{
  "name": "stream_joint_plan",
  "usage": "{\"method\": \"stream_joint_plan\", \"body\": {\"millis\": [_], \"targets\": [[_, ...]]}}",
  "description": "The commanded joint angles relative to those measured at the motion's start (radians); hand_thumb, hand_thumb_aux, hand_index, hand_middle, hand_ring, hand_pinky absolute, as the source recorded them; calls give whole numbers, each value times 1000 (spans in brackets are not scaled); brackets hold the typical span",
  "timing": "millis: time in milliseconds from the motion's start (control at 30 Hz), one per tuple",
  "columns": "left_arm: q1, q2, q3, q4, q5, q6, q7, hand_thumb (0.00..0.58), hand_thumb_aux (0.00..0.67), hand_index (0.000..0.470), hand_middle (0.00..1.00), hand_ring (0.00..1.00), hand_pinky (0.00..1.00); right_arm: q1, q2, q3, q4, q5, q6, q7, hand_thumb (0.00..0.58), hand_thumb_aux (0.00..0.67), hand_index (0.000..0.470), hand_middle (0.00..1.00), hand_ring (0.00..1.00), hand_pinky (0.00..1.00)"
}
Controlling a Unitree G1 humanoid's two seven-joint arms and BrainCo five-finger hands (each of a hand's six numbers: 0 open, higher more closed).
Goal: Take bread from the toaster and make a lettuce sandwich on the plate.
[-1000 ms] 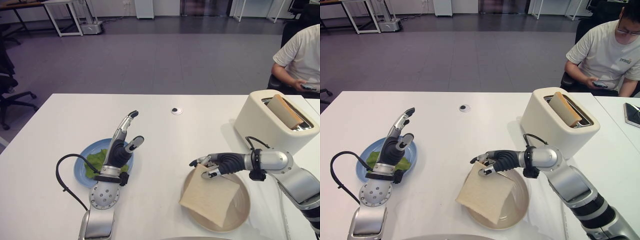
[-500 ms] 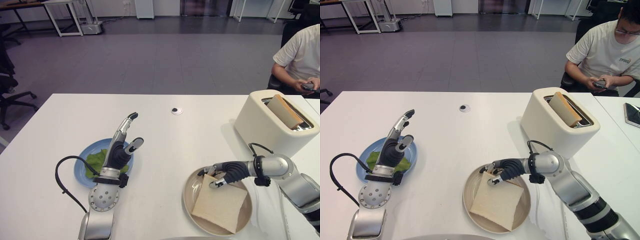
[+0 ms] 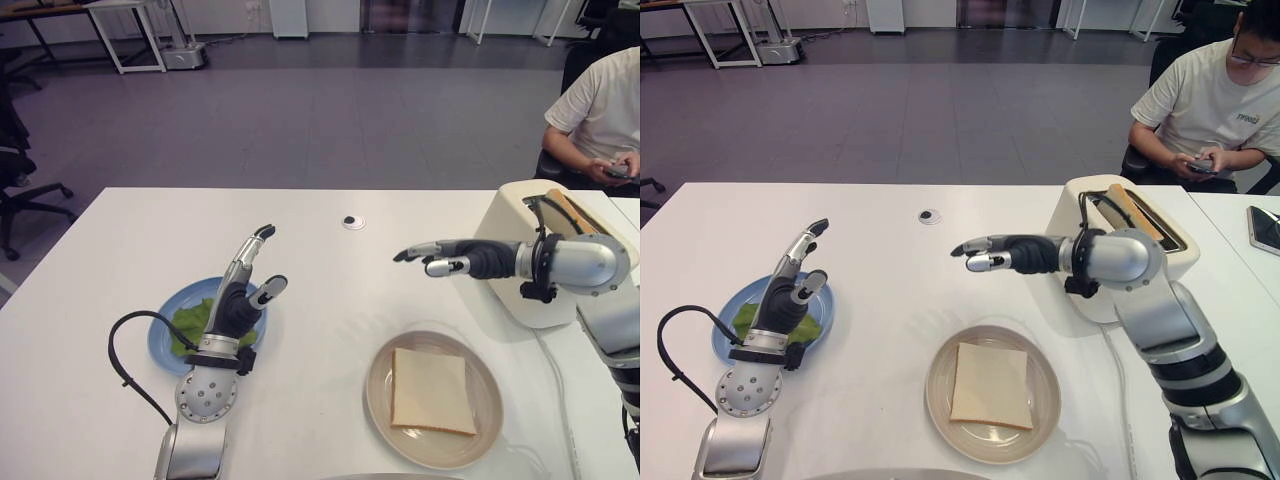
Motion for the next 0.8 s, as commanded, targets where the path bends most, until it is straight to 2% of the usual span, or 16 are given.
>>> {"method": "stream_joint_plan", "body": {"millis": [33,167,367,567,800], "targets": [[-16,132,44,59,341,108,47,0,0,0,0,0,0,-18,22,-39,5,12,35,-32,0,0,0,0,0,0],[-11,293,45,132,646,201,-11,0,0,0,0,0,0,18,31,-44,-15,11,50,-52,0,0,0,0,0,0],[-19,427,29,221,819,285,-180,0,0,0,0,0,0,61,36,-49,-56,15,80,-68,0,0,0,0,0,0],[-59,628,-19,331,833,142,-239,0,0,0,0,0,0,114,39,-62,-127,21,133,-94,0,0,0,0,0,0],[-35,682,-60,365,809,87,-271,0,0,0,0,0,0,113,49,-56,-137,21,147,-104,0,0,0,0,0,0]]}}
